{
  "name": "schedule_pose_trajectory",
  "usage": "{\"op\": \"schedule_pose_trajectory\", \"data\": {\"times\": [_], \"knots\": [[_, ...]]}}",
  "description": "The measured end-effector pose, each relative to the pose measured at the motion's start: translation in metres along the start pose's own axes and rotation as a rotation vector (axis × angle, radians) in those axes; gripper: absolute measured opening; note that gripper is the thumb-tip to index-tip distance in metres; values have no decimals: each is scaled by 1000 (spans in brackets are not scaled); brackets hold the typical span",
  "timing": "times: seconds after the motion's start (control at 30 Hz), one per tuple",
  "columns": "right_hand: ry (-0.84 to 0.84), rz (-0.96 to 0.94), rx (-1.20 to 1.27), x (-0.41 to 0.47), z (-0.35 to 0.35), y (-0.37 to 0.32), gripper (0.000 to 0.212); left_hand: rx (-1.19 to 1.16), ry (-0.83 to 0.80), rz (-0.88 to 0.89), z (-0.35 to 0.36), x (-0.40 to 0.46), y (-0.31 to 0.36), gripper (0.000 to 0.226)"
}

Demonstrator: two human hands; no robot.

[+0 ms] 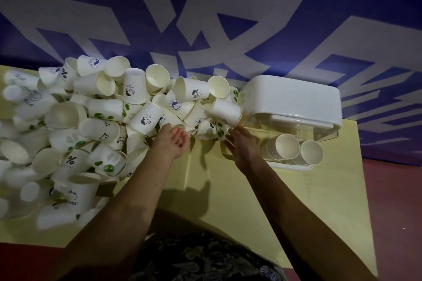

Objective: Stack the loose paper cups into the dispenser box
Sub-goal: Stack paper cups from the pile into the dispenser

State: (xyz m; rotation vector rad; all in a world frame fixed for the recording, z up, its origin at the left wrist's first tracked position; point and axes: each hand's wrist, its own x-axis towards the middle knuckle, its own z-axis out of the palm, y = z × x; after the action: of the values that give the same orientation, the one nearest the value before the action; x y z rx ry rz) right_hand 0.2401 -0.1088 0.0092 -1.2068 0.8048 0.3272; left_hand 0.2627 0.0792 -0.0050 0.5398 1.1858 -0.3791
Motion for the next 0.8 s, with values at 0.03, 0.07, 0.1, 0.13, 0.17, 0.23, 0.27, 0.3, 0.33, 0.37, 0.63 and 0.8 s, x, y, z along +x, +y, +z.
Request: {"op": "schedule_pose_trajectory", "data": {"times": [0.03, 0.07, 0.1, 0.13, 0.17, 0.23, 0.27, 0.3, 0.33, 0.37, 0.63, 0.8], "knots": [[2, -9, -1, 0, 4, 1, 22, 4, 6, -9, -1, 1, 2, 29], [13, -14, -14, 1, 7, 2, 24, 21, 17, -13, -2, 1, 3, 26], [31, -23, -39, 2, 10, 4, 23, 37, 28, -14, -4, 2, 4, 25], [64, -36, -78, 3, 13, 5, 19, 53, 38, -5, -7, 3, 6, 23], [111, -60, -130, 3, 15, 6, 13, 65, 40, 9, -9, 3, 7, 22], [193, -140, -227, 3, 19, 6, 9, 98, 50, 62, -14, 3, 9, 19], [214, -187, -267, 2, 20, 7, 13, 118, 71, 105, -15, 2, 9, 19], [228, -232, -305, 1, 21, 7, 16, 140, 100, 156, -16, 0, 8, 19], [237, -269, -341, -1, 21, 8, 18, 177, 134, 215, -17, -3, 6, 19], [244, -300, -374, -3, 21, 9, 18, 223, 165, 283, -18, -6, 3, 18], [248, -600, -586, -38, -9, 14, 11, 969, 182, 1041, -29, -42, -27, 17], [258, -782, -670, -65, -50, 8, 14, 1132, 28, 1332, -11, -77, -54, 10]]}}
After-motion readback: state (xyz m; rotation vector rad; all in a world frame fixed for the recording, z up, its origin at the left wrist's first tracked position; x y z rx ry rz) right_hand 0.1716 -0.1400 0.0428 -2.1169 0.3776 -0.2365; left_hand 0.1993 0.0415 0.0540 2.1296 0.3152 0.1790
